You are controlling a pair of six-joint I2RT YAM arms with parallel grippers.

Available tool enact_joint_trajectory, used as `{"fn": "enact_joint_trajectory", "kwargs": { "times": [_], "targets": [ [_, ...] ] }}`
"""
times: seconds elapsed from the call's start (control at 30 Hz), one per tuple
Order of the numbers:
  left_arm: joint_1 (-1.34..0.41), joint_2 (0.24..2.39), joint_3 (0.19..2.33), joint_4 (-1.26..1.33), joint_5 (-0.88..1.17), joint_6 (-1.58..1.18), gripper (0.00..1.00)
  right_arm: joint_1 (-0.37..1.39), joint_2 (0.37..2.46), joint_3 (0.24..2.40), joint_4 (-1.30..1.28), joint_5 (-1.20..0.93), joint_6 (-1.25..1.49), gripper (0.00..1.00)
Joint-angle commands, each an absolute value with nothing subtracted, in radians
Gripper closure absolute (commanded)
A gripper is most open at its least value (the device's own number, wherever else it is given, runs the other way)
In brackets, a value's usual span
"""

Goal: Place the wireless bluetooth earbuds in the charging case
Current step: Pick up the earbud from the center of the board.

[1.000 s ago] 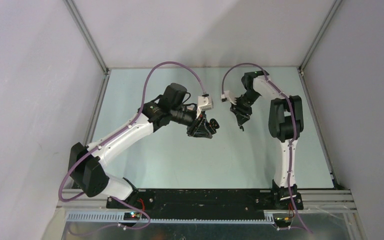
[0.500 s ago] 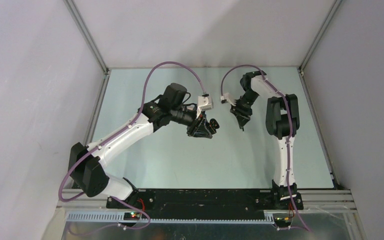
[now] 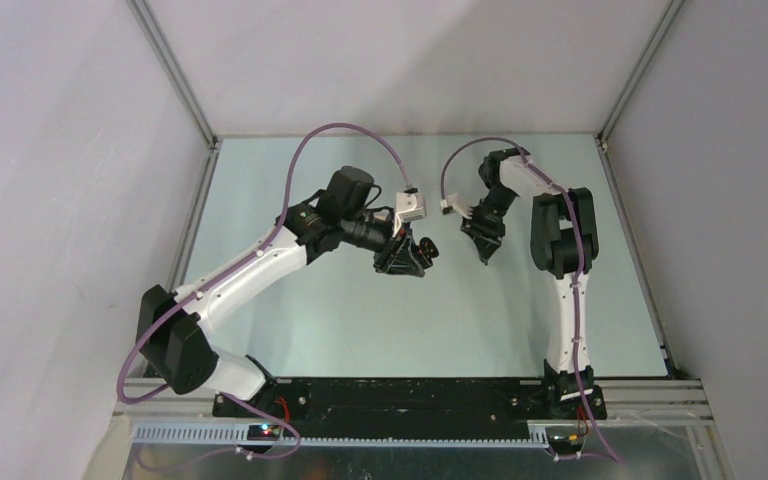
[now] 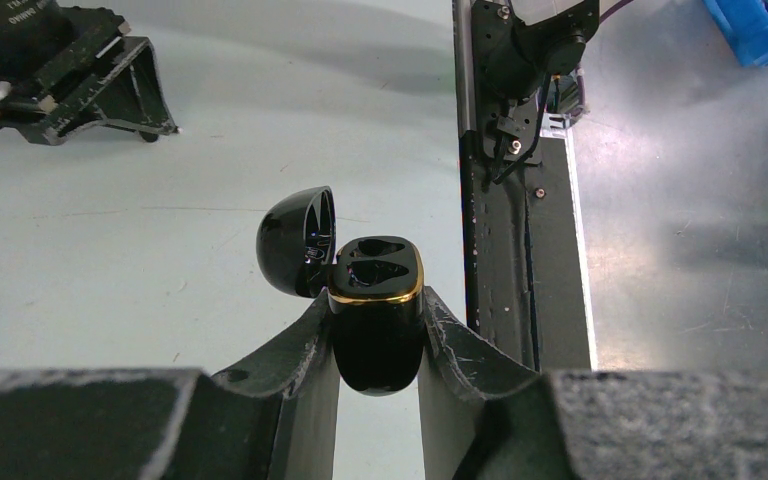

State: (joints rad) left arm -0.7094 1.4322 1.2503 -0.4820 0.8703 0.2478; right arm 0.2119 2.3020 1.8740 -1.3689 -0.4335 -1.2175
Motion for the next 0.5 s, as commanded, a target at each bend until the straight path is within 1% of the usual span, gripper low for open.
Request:
{"fn": "enact_joint_trajectory", "kwargs": {
  "times": [0.0,0.33,0.47],
  "targets": [
    [-0.715,1.404,1.298,-0.478,0.898,0.274,1.0,0.233,2.269,1.82,-1.327,-0.39,-1.191,0.6],
    [-0.714,1.397,1.295,-0.475,0.9,0.272,1.0,0.245,2.263,1.812,-1.317,-0.388,-1.173,0.61],
    [-0.715,1.397,1.295,-0.477,0.899,0.272,1.0,0.256,2.258,1.801,-1.304,-0.383,-1.166,0.67]
  ]
}}
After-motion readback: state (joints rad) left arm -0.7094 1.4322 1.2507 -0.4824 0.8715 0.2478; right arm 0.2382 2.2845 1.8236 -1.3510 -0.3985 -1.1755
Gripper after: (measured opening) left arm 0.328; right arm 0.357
